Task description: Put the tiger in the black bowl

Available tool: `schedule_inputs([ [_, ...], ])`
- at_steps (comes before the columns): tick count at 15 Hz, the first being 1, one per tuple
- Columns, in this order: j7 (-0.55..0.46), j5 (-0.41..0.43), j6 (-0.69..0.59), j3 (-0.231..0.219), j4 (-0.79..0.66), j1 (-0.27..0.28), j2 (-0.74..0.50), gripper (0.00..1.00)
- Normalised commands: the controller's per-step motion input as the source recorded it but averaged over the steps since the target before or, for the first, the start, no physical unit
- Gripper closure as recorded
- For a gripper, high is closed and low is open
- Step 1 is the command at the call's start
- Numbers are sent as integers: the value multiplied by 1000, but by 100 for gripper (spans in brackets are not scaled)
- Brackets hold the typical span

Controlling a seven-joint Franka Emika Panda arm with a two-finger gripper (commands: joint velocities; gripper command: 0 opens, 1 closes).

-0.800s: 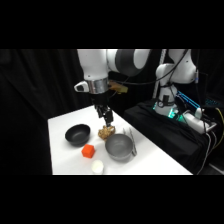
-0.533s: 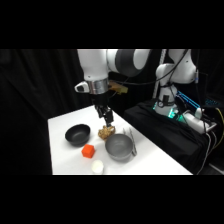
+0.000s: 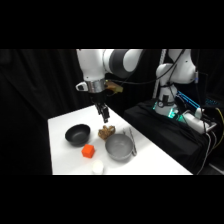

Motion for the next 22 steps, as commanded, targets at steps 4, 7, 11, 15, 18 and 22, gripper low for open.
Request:
schedule_inputs([
  [4, -201, 126, 327, -60, -414, -125, -270, 0],
  [7, -214, 156, 444, -29, -407, -84, -191, 0],
  [11, -213, 160, 436, -8, -271, -59, 15, 0],
  [15, -148, 107, 386, 12, -41, -36, 245, 0],
  [18, -131, 91, 344, 33, 138, -48, 369, 0],
  [22, -139, 93, 215, 67, 245, -78, 372, 0],
])
